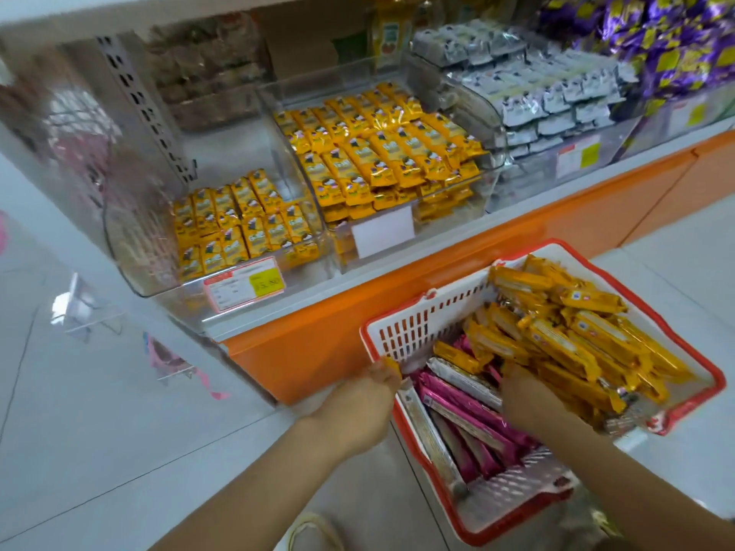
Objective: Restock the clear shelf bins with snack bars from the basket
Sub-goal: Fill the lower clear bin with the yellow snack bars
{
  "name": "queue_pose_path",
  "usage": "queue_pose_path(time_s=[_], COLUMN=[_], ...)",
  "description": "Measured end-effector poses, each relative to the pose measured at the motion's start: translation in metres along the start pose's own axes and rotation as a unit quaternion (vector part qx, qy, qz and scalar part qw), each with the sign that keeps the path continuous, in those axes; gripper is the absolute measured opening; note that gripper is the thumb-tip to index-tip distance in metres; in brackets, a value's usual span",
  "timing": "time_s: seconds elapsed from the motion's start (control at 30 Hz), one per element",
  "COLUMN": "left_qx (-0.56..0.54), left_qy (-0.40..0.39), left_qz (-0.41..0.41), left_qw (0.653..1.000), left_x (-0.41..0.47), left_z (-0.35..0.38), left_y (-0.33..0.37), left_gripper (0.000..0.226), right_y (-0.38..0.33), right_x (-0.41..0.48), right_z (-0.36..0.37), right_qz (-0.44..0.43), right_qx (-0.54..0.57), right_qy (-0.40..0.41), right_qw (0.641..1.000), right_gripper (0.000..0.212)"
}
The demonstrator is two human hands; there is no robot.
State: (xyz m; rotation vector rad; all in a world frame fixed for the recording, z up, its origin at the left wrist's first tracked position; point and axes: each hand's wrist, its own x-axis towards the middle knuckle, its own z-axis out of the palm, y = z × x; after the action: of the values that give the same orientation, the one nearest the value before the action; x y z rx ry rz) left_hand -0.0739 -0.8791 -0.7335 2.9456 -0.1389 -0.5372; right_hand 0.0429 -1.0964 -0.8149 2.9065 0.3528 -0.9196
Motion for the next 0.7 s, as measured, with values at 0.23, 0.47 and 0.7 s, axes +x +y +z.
queue_pose_path(time_s=[0.23, 0.47, 0.7], left_qx=[0.054, 0.0, -0.038], left_qy=[-0.11, -0.13, -0.129], left_qz=[0.038, -0.008, -0.011], left_qw=[0.992, 0.991, 0.991], left_x=[0.023, 0.042, 0.035], left_z=[0.025, 0.044, 0.04], left_y=[0.002, -0.011, -0.006], left_gripper=[0.054, 0.041, 0.028], right_y=[0.0, 0.022, 0.025], right_x=[-0.017, -0.011, -0.002], right_z=[0.028, 0.031, 0.028], right_qz=[0.042, 0.022, -0.047], right_qx=[-0.048, -0.102, -0.223], right_qy=[0.127, 0.18, 0.156], right_qw=[0.99, 0.978, 0.961], right_gripper=[0.058, 0.074, 0.064])
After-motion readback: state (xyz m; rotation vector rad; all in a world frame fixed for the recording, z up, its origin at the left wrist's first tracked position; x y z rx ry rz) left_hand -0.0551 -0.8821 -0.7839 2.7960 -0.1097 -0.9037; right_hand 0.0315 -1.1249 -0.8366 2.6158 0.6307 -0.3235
